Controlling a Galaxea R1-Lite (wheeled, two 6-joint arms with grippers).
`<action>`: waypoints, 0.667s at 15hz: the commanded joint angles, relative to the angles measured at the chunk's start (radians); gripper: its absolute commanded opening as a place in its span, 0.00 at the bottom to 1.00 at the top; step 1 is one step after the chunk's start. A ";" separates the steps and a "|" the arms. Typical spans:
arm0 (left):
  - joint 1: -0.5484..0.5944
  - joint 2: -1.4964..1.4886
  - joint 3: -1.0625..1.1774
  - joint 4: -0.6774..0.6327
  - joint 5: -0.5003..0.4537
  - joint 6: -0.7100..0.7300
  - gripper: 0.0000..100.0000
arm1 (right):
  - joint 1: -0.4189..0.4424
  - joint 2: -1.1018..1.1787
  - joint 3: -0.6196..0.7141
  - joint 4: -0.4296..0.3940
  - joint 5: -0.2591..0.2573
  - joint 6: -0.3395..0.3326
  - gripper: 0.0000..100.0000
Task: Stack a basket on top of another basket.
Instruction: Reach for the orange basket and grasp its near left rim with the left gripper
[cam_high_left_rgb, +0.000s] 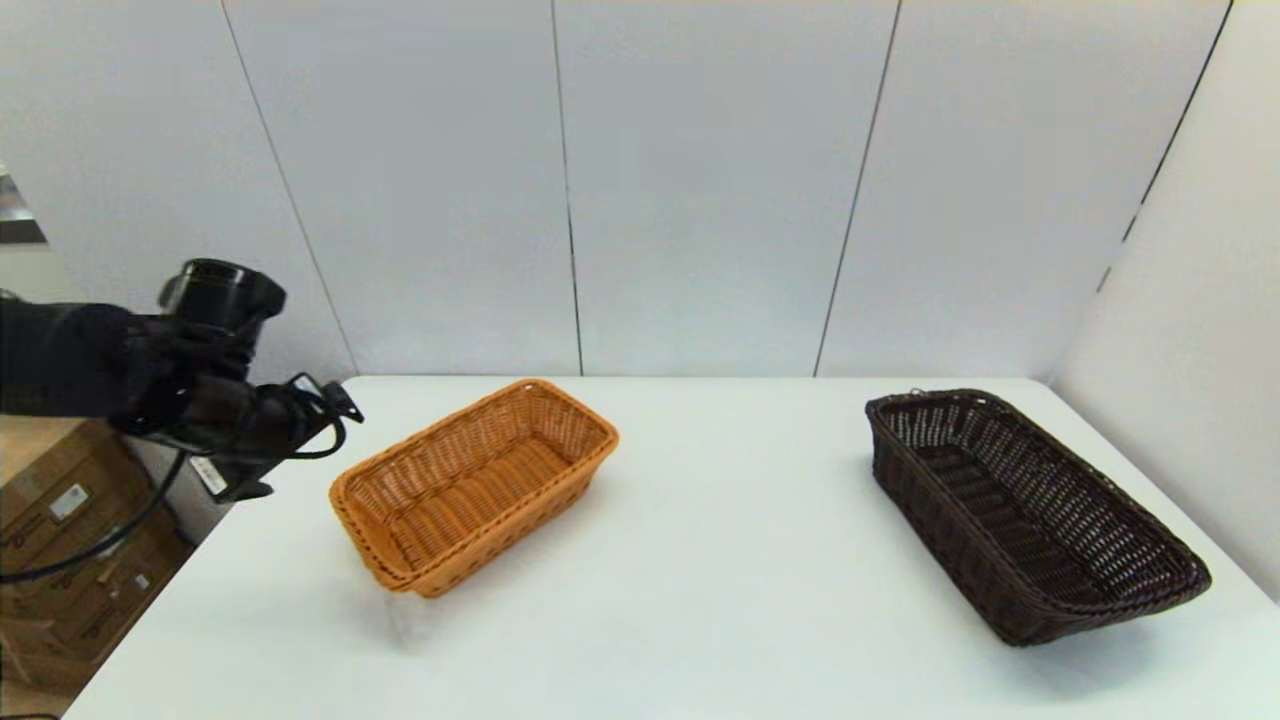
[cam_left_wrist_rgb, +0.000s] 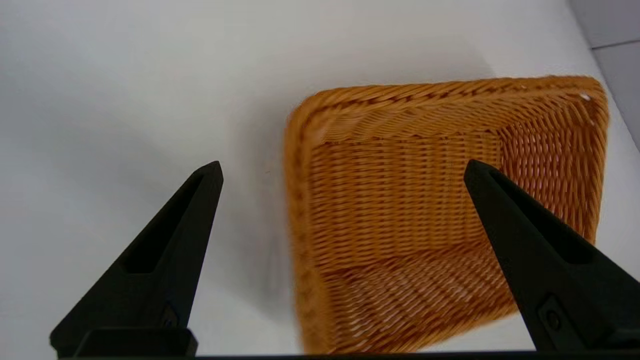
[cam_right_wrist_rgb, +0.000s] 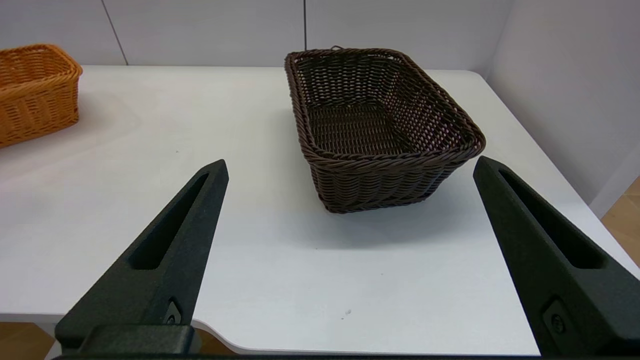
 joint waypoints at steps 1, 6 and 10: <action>-0.084 0.211 -0.115 0.083 -0.020 -0.119 1.00 | 0.000 0.000 0.002 0.000 0.001 0.000 1.00; -0.133 0.219 -0.113 0.147 -0.020 -0.159 1.00 | 0.000 0.000 0.002 0.000 0.001 0.000 1.00; -0.133 0.248 -0.107 0.166 -0.023 -0.159 1.00 | 0.000 0.000 0.002 0.000 0.001 0.000 1.00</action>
